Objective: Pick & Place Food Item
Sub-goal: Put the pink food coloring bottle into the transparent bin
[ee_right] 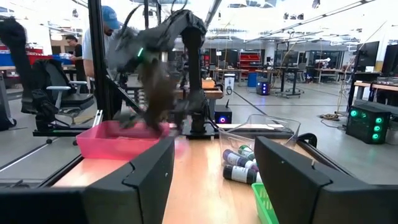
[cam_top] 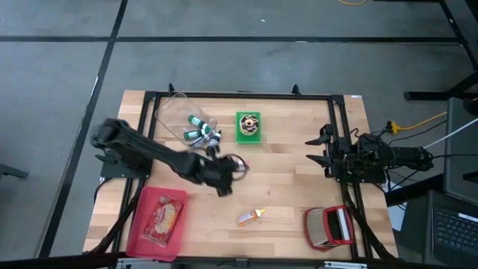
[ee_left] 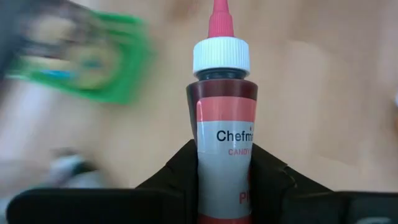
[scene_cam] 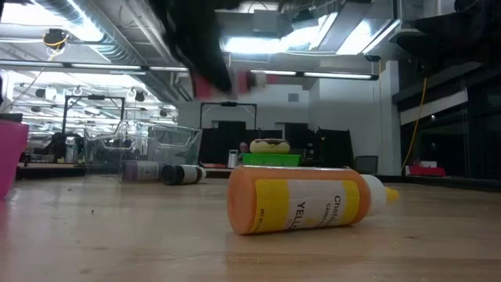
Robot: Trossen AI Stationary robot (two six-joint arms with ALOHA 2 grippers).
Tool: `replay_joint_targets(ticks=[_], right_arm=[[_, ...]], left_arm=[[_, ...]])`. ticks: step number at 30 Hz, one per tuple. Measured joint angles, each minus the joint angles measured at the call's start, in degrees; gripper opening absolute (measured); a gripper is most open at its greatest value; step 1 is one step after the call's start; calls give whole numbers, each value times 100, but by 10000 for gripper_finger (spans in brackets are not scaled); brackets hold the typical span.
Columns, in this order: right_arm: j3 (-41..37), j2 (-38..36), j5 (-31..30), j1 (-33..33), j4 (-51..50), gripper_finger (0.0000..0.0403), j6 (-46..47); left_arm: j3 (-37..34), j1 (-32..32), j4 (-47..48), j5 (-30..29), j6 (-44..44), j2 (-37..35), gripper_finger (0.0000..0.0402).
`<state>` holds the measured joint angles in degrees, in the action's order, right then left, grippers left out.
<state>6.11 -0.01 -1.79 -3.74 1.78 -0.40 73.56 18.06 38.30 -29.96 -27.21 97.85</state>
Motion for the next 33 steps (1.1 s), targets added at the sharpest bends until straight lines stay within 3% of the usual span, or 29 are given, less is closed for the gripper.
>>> replay_joint_targets(ticks=[7, 14, 23, 27, 33], right_arm=[[0, 0, 77, -5, -6, 226, 10], [0, 0, 99, -5, -4, 226, 30], [-2, 0, 117, -5, -4, 226, 42], [-2, 0, 93, -5, -3, 226, 42], [-2, 0, 83, -5, -2, 226, 42]], left_arm=[[-622, -405, 966, -912, -36, -1906, 90], [-2130, -1524, 995, -975, -104, -3976, 89], [-3925, -3255, 401, 152, 563, -5854, 89], [-4468, -3921, -263, 765, 1054, -6088, 89], [-4745, -4881, -826, 1382, 1347, -5860, 89]])
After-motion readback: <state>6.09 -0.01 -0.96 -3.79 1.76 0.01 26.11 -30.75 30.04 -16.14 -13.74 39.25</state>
